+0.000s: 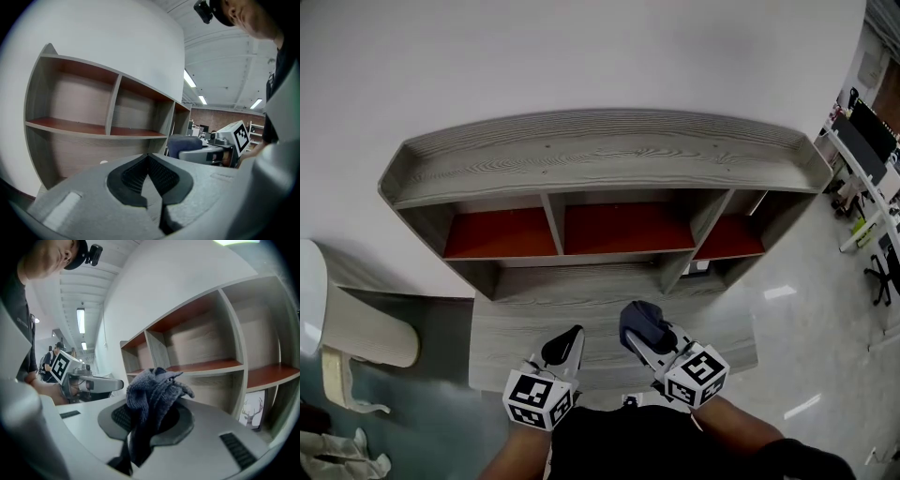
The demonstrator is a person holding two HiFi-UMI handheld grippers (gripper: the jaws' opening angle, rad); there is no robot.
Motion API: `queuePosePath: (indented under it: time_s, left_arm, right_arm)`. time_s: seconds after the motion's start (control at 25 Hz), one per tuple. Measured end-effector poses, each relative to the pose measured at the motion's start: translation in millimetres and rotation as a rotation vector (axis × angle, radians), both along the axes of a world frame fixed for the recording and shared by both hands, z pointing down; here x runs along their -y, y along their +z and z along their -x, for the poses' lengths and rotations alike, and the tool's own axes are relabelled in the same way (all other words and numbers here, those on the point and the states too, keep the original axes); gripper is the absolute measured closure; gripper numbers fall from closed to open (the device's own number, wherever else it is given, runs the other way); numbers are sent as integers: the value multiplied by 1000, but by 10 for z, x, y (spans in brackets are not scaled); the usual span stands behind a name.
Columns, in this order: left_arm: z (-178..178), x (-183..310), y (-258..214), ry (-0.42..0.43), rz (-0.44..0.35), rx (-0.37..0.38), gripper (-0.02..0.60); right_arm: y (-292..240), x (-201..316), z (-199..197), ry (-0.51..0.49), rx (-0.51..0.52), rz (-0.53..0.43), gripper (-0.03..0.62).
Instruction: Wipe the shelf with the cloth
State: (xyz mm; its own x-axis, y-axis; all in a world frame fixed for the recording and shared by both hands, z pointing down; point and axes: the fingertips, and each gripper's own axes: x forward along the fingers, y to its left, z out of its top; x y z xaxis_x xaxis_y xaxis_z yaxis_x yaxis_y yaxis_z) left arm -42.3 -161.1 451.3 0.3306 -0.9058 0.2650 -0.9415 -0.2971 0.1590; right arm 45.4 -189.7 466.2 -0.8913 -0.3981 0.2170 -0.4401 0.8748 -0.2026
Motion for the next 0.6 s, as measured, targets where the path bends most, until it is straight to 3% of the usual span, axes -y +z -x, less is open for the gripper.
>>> queuePosePath:
  time_s: [0.24, 0.6]
  left_arm:
    - [31, 69, 23, -73, 5, 10, 572]
    - [329, 186, 9, -22, 26, 33, 572]
  right_arm:
    - [13, 265, -13, -3, -24, -43, 513]
    - [-442, 566, 402, 39, 38, -152, 513]
